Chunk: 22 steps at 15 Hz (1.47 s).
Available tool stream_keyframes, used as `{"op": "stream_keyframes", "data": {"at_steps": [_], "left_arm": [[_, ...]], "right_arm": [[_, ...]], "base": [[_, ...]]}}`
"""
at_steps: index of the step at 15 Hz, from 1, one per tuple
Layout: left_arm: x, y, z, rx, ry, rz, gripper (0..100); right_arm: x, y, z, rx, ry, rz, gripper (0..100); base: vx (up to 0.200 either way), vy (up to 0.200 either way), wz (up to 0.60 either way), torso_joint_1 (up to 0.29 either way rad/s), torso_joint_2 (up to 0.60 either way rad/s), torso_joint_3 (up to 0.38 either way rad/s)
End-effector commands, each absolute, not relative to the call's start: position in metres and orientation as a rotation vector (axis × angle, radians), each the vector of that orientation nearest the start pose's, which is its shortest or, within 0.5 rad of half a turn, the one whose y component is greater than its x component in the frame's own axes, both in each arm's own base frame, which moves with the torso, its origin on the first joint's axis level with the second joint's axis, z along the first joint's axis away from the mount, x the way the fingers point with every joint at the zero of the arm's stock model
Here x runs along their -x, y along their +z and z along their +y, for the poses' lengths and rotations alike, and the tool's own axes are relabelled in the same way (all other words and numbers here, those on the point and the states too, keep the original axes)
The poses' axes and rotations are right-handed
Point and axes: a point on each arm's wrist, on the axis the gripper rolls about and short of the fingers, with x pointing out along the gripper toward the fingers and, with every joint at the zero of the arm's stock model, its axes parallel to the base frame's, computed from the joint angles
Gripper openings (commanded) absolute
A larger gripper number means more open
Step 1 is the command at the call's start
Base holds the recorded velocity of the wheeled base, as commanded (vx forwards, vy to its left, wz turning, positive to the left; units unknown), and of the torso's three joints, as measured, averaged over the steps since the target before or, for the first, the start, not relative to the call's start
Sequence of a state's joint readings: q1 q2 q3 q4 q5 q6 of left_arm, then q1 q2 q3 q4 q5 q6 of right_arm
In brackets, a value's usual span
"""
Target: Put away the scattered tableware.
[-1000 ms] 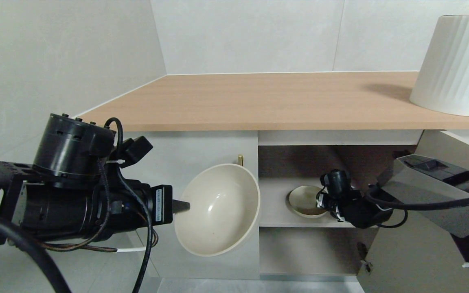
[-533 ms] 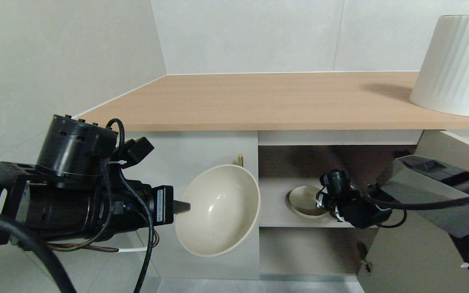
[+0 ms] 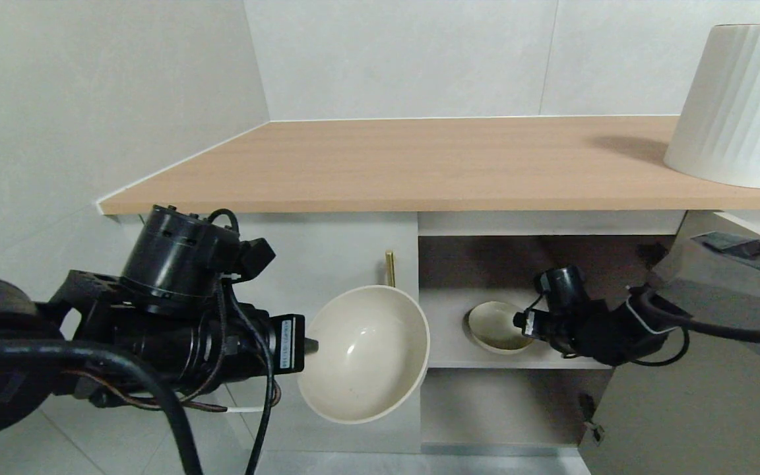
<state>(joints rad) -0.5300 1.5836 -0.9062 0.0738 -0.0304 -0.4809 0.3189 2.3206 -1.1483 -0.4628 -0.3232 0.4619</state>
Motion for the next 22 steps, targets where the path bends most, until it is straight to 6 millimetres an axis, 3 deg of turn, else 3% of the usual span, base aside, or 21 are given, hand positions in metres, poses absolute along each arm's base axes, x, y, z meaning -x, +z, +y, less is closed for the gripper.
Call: {"op": "stream_keyframes", "data": {"at_steps": [1,2,3,5,8,12,15,22], "left_arm": [[-0.235,0.159,-0.147,0.210,-0.317,0.903,0],[-0.236,0.157,-0.149,0.203,-0.315,0.911,0],[-0.240,0.152,-0.158,0.188,-0.320,0.922,0],[-0.243,0.138,-0.171,0.130,-0.309,0.956,0],[-0.244,0.122,-0.179,0.073,-0.278,0.988,0],[-0.236,0.121,-0.187,0.046,-0.306,1.005,0],[-0.229,0.121,-0.194,0.035,-0.332,1.005,0],[-0.218,0.128,-0.199,0.023,-0.373,0.989,0]], "right_arm": [[-0.349,0.102,0.125,-0.255,0.012,0.672,100],[-0.342,0.109,0.127,-0.253,0.035,0.685,100],[-0.320,0.130,0.135,-0.247,0.110,0.709,100],[-0.284,0.154,0.153,-0.204,0.208,0.774,100],[-0.243,0.174,0.174,-0.148,0.324,0.806,100],[-0.207,0.193,0.188,-0.107,0.436,0.806,100],[-0.201,0.184,0.202,-0.068,0.467,0.833,100],[-0.209,0.152,0.227,0.009,0.418,0.891,100]], "base": [[0.000,0.000,0.00,0.000,0.00,0.000],[0.000,0.000,0.00,0.000,0.00,0.000],[0.000,0.000,0.00,0.000,0.00,0.000],[0.000,0.000,0.00,0.000,0.00,0.000],[0.000,0.000,0.00,0.000,0.00,0.000],[0.000,0.000,0.00,0.000,0.00,0.000],[0.000,0.000,0.00,0.000,0.00,0.000],[0.000,0.000,0.00,0.000,0.00,0.000]]}}
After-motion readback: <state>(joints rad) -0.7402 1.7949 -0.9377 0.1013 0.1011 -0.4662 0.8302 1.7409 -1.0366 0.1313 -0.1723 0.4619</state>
